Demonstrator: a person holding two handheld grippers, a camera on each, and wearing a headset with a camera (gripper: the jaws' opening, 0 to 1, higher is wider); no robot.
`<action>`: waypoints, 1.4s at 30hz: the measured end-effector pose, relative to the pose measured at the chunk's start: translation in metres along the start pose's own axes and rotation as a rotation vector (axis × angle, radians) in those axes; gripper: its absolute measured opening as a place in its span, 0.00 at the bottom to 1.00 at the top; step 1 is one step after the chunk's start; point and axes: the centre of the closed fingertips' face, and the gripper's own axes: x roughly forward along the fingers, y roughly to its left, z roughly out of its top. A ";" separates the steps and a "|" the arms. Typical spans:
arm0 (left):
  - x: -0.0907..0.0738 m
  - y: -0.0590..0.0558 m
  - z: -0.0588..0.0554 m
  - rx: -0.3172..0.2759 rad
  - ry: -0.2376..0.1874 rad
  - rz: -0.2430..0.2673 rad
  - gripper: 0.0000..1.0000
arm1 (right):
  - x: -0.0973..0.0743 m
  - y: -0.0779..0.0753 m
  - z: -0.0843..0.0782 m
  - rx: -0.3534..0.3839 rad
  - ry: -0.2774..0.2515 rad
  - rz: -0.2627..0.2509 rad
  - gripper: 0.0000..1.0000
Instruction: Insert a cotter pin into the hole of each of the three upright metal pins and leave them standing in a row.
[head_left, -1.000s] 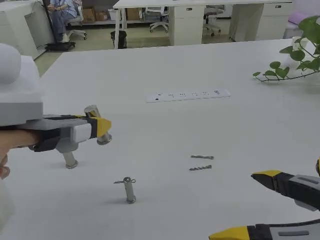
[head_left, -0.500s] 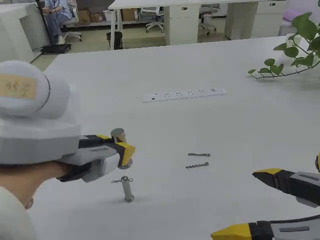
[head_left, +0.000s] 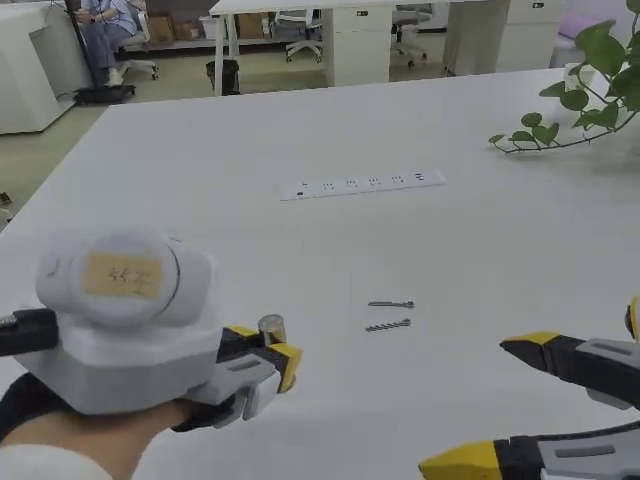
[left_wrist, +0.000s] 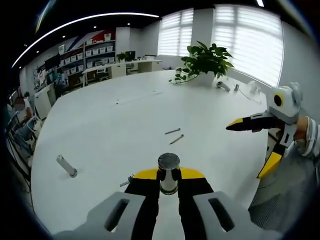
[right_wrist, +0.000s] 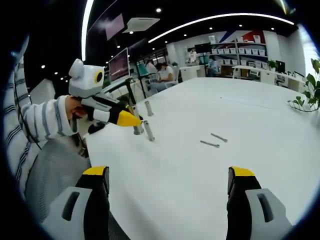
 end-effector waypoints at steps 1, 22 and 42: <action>0.001 0.000 -0.001 -0.006 0.001 0.000 0.11 | 0.000 0.000 0.000 0.000 0.000 -0.001 1.00; 0.020 0.003 -0.048 -0.053 0.080 0.019 0.11 | 0.002 0.003 -0.003 0.013 0.006 0.004 1.00; 0.027 0.003 -0.058 -0.007 0.063 0.060 0.11 | 0.002 0.005 -0.007 0.025 0.009 0.003 1.00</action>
